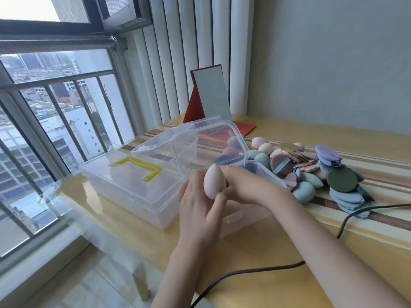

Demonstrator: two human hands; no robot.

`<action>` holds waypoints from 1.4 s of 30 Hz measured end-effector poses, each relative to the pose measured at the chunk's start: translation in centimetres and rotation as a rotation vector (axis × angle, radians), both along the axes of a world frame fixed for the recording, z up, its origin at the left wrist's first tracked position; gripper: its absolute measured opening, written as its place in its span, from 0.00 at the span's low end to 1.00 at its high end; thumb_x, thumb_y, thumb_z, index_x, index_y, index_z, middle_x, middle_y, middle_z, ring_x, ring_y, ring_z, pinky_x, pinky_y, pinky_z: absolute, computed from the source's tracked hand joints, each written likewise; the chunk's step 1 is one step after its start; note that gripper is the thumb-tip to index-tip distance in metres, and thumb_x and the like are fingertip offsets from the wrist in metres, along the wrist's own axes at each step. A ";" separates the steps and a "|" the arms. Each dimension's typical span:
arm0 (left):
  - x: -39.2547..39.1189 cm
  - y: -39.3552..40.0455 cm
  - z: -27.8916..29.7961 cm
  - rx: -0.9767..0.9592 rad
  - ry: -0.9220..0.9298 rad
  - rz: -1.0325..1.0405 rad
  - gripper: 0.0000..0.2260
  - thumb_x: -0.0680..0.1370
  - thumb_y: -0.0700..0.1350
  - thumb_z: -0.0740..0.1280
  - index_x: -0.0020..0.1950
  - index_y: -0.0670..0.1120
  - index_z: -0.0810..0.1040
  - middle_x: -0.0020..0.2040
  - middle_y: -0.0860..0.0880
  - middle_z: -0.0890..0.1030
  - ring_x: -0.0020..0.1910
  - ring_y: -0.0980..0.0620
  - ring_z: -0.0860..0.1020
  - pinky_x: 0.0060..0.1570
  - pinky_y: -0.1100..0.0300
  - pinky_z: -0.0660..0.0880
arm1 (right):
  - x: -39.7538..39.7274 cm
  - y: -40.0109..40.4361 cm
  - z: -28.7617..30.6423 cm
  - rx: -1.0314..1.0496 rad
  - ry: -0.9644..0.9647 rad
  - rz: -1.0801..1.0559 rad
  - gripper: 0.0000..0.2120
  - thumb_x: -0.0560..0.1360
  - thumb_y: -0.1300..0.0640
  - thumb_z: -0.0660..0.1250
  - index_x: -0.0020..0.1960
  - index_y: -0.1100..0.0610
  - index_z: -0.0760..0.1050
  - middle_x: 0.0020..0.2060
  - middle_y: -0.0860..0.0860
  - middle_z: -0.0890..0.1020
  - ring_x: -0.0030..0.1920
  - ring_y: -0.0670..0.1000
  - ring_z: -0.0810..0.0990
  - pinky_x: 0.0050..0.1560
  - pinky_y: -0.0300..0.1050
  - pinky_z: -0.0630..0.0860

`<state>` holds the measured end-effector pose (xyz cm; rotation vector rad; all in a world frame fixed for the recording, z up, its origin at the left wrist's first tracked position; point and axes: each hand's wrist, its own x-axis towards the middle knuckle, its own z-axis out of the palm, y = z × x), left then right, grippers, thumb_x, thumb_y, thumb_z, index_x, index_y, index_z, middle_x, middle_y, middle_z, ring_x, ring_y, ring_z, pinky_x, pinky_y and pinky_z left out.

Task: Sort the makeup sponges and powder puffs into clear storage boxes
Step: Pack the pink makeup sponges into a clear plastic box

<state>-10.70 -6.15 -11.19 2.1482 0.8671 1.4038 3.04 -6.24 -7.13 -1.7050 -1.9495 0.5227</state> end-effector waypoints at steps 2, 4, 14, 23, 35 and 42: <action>-0.2 0.0 0.1 0.021 0.066 0.010 0.07 0.73 0.55 0.57 0.48 0.55 0.67 0.42 0.56 0.75 0.43 0.56 0.70 0.46 0.57 0.66 | 0.6 -0.5 0.5 -0.089 0.096 -0.005 0.19 0.74 0.67 0.64 0.36 0.43 0.69 0.35 0.42 0.72 0.35 0.36 0.73 0.34 0.21 0.67; -0.4 -0.1 0.2 0.022 0.110 0.011 0.10 0.73 0.56 0.56 0.48 0.52 0.69 0.42 0.55 0.76 0.44 0.54 0.71 0.47 0.56 0.66 | 1.0 -0.9 0.9 -0.178 0.238 0.033 0.20 0.75 0.68 0.62 0.41 0.42 0.75 0.39 0.46 0.79 0.39 0.37 0.78 0.40 0.27 0.74; -0.6 -0.2 0.4 -0.025 0.160 0.019 0.14 0.74 0.59 0.53 0.47 0.50 0.69 0.41 0.57 0.72 0.44 0.56 0.70 0.47 0.59 0.65 | 1.5 -1.9 2.4 -0.362 0.502 0.076 0.23 0.69 0.36 0.68 0.52 0.52 0.70 0.47 0.56 0.82 0.44 0.55 0.84 0.36 0.44 0.79; -1.6 -0.2 0.9 -0.051 0.288 -0.064 0.18 0.71 0.55 0.52 0.58 0.51 0.65 0.52 0.53 0.73 0.51 0.53 0.70 0.53 0.58 0.64 | 0.9 -2.0 1.8 -0.294 0.719 0.025 0.06 0.73 0.64 0.64 0.48 0.57 0.72 0.42 0.53 0.80 0.46 0.51 0.84 0.46 0.52 0.83; -2.3 2.4 6.0 -0.141 0.638 -0.130 0.17 0.75 0.33 0.58 0.63 0.44 0.69 0.53 0.45 0.81 0.51 0.46 0.78 0.51 0.54 0.75 | 0.5 -1.5 1.7 -0.329 0.345 -0.057 0.18 0.68 0.63 0.73 0.53 0.48 0.74 0.47 0.48 0.80 0.42 0.44 0.81 0.36 0.36 0.77; -1.5 4.6 8.0 -0.061 0.895 -0.071 0.17 0.72 0.33 0.70 0.58 0.47 0.76 0.51 0.50 0.80 0.49 0.50 0.77 0.53 0.54 0.76 | 0.0 -1.4 1.0 -0.279 0.143 -0.052 0.19 0.65 0.62 0.76 0.49 0.46 0.74 0.50 0.45 0.78 0.53 0.48 0.76 0.48 0.44 0.74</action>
